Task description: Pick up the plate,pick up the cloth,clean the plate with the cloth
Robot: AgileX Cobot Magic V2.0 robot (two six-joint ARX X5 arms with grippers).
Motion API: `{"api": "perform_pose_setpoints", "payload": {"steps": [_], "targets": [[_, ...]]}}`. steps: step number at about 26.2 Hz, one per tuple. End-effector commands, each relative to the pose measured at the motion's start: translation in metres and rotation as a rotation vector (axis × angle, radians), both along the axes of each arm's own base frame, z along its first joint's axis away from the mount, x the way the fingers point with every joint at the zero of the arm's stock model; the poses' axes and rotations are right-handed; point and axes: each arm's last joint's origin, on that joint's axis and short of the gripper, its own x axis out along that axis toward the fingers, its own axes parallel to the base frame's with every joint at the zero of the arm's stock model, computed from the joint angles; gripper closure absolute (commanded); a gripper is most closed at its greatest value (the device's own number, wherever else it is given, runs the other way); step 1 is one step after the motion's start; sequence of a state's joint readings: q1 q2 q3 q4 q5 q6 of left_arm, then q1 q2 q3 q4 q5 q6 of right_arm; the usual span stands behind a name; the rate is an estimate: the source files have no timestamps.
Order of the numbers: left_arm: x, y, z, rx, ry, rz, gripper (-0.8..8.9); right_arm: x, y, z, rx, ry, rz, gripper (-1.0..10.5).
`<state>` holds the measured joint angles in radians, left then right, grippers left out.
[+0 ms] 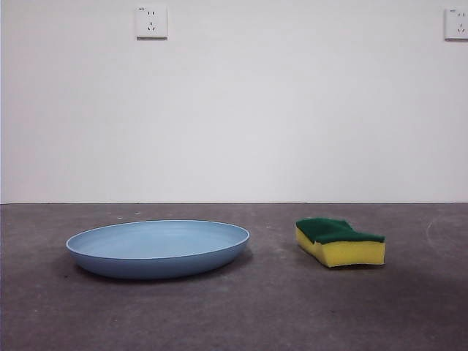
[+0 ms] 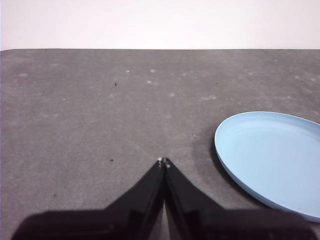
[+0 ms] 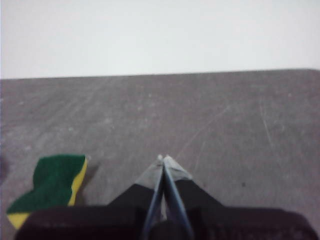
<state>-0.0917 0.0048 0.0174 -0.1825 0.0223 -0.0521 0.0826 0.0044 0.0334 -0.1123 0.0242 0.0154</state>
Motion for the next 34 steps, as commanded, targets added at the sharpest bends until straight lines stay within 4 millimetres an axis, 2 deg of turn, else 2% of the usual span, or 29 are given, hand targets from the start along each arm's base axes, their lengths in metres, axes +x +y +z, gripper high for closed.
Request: {"api": "perform_pose_setpoints", "payload": {"steps": [1, 8, 13, 34], "targets": [[0.0005, 0.0001, -0.0043, 0.011, 0.008, -0.005, 8.17, 0.0012, 0.0, -0.0103, 0.041, 0.038, -0.003, 9.5], [0.0005, 0.0001, -0.0043, 0.011, 0.008, -0.005, 8.17, 0.0002, 0.0018, -0.0157, 0.055, 0.098, 0.056, 9.5], [0.0005, 0.0001, -0.0043, 0.011, 0.008, -0.004, 8.17, 0.0002, 0.002, -0.0157, 0.2, 0.112, 0.043, 9.5], [0.0005, 0.0001, -0.0043, 0.011, 0.008, -0.005, 8.17, 0.0002, 0.002, -0.0154, 0.199, 0.111, 0.043, 9.5]]}}
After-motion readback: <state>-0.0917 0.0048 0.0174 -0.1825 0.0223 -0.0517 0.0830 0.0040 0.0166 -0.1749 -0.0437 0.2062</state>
